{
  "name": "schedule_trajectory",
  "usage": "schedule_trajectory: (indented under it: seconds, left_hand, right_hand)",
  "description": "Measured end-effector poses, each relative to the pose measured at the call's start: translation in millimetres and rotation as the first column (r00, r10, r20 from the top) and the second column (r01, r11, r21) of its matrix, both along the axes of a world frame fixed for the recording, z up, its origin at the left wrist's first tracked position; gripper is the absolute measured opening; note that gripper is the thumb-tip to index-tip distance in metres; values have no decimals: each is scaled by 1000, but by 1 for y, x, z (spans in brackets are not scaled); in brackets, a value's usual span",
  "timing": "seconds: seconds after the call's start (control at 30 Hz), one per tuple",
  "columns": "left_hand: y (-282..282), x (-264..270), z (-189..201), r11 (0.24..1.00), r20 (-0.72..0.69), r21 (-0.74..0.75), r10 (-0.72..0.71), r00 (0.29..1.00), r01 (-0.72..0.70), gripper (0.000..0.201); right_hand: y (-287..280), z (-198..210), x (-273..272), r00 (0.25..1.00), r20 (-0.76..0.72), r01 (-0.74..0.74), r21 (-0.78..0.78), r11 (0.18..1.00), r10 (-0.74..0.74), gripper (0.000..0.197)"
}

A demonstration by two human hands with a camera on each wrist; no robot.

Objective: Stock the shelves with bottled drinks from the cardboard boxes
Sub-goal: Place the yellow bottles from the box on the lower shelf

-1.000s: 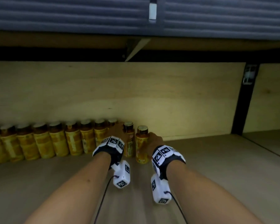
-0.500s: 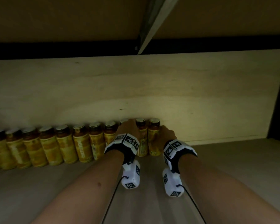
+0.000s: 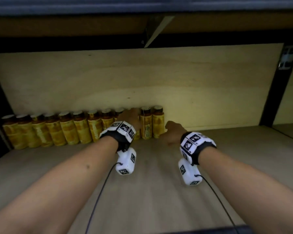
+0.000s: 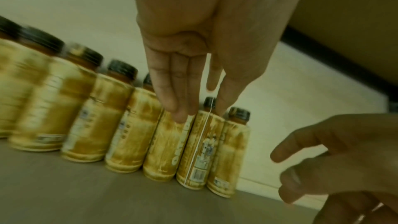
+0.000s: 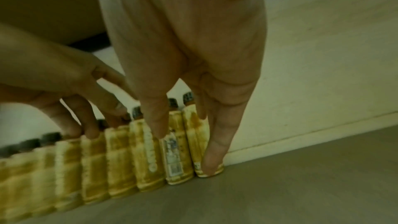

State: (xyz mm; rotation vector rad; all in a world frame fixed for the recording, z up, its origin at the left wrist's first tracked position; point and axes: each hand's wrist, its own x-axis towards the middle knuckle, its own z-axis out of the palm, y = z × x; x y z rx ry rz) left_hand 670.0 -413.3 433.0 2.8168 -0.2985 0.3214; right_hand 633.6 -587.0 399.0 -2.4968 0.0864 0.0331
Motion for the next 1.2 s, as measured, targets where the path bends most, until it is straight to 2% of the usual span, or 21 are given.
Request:
schedule_trajectory:
  seconds: [0.03,0.1,0.17,0.3,0.37,0.53,0.6,0.7,0.77,0.83,0.87,0.93,0.97,1.0,1.1,1.2]
  left_hand:
    - [3,-16,3,1000,-16,3,7,1000,-7,16]
    - [9,-48,4,1000,-38,-9,19,999,-20,18]
    - [18,-88,-3,997,-49,-80,-14,999,10,22]
    - [30,-174,-36,973,-96,-225,-79,992,56,15]
    - [34,-210,-59,946,-149,-320,-114,982,61,12]
    - [47,-279,-126,830,-324,-558,-212,922,-5,22]
    - [52,-294,-165,821,-362,-570,-211,908,-36,20]
    - [62,-297,-242,845,-502,-510,-144,852,-158,16]
    - [71,-300,-299,845,-642,-456,-95,761,-279,10]
    - [82,-306,-347,794,-759,-431,-63,648,-428,9]
    - [88,-312,-368,728,-814,-430,-57,578,-534,10]
    - [97,-330,-402,536,-917,-369,-75,392,-760,9]
    - [100,-340,-421,457,-943,-324,-87,321,-828,14]
    - [101,-351,-441,421,-960,-278,-84,268,-863,23]
    - [95,-383,-487,434,-981,-191,-67,180,-880,33]
    - [85,-393,-504,403,-993,-111,-78,87,-908,18]
  right_hand:
    - [1,4,-20,1000,-3,-18,0,1000,18,55]
    - [3,9,-60,998,-1,-56,66,996,56,42]
    - [4,6,-106,997,14,-76,135,988,75,37]
    - [10,-18,-186,990,32,-140,133,981,137,29]
    - [17,-36,-215,989,37,-146,209,967,141,25]
    - [34,-89,-267,990,62,-141,326,935,128,14]
    - [41,-122,-279,993,39,-118,337,934,112,13]
    - [50,-188,-287,993,-98,-35,337,941,72,13]
    - [57,-240,-294,958,-276,35,374,927,76,15]
    - [62,-285,-303,906,-419,122,395,911,61,15]
    - [64,-304,-309,877,-478,172,400,900,45,15]
    - [67,-341,-320,806,-592,285,412,866,16,13]
    - [69,-358,-324,769,-639,337,399,853,-5,10]
    - [72,-374,-327,736,-677,367,370,854,-24,8]
    - [83,-407,-328,660,-750,363,283,888,-30,24]
    - [92,-423,-310,659,-751,334,263,905,-26,33]
